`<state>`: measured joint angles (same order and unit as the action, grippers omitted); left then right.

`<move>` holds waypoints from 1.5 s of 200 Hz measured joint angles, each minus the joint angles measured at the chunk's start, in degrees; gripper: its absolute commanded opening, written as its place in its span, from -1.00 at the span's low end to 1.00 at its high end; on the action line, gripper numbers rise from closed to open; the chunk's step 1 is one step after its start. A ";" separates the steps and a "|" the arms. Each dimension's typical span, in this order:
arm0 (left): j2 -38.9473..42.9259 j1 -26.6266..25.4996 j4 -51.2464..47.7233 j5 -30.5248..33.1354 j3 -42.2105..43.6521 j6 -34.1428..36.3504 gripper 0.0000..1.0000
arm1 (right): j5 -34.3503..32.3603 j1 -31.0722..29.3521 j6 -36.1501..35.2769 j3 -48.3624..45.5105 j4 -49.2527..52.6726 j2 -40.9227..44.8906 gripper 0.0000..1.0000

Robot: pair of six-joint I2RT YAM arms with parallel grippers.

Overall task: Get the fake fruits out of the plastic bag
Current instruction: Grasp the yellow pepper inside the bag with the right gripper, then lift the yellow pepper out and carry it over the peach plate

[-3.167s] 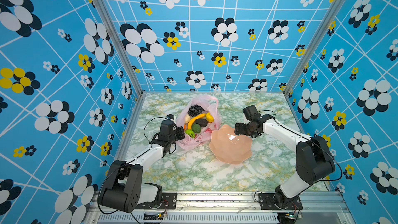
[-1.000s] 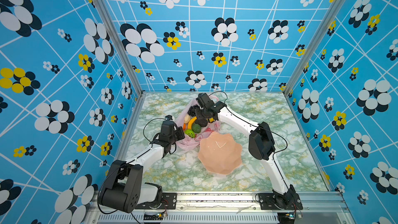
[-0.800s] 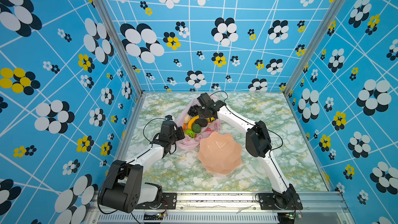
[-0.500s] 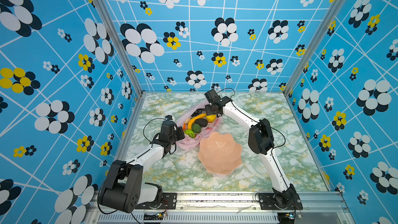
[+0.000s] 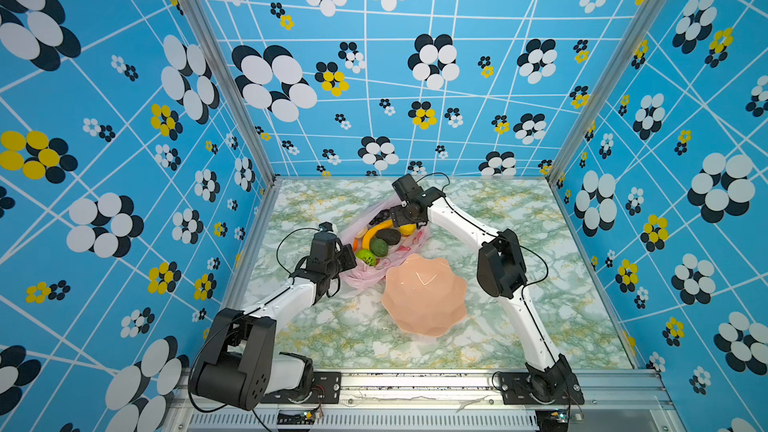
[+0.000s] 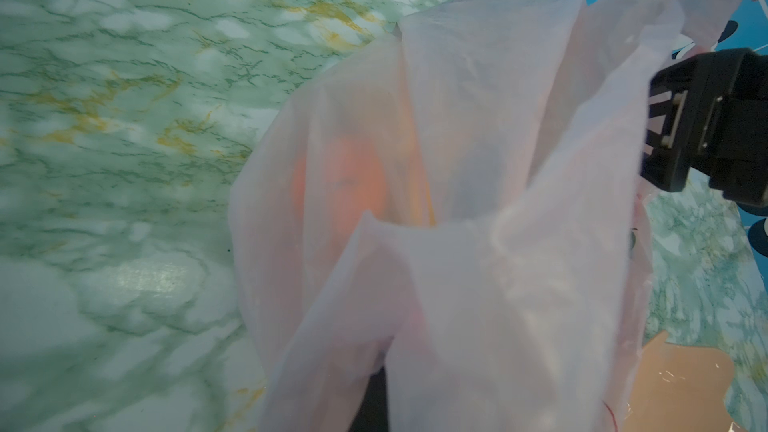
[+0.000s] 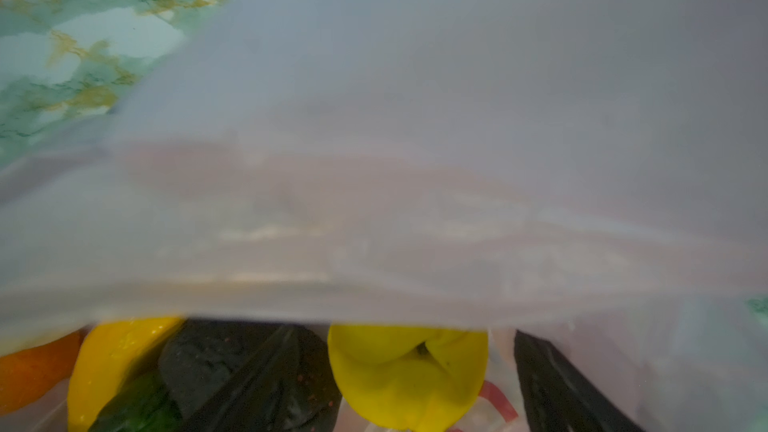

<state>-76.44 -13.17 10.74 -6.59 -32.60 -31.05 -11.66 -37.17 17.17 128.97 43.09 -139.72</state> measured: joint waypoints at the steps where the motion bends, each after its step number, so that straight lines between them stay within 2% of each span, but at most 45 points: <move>1: 0.00 0.00 0.00 0.00 -0.02 0.02 -1.00 | 0.02 -0.04 0.00 0.00 0.00 -0.02 0.68; 48: 0.00 0.00 0.00 0.00 0.00 0.13 -1.00 | 0.20 -0.66 0.55 0.00 0.02 -1.20 0.48; 98: -0.28 0.00 0.00 0.00 0.00 0.13 -1.00 | 0.15 -0.63 0.63 2.32 0.66 -4.33 0.49; 155: -0.37 0.00 0.00 0.00 -0.02 0.15 -1.00 | -0.20 -0.66 0.85 3.96 2.25 -5.18 0.28; 208: -0.50 0.00 0.00 -0.04 -0.02 0.15 -1.00 | 0.61 -0.70 0.81 3.82 3.34 -4.39 0.23; 235: -1.25 0.00 0.00 -0.07 -0.04 0.17 -1.00 | 2.93 -0.74 0.83 -0.96 2.89 1.22 0.21; 300: -1.25 0.00 0.00 -0.28 -0.04 0.20 -1.00 | 7.96 -0.94 0.94 -15.93 -1.86 22.53 0.19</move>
<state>-77.69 -13.17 10.74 -6.87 -32.64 -30.85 -3.70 -38.11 18.11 113.03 41.23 -117.19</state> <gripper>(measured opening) 0.044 0.594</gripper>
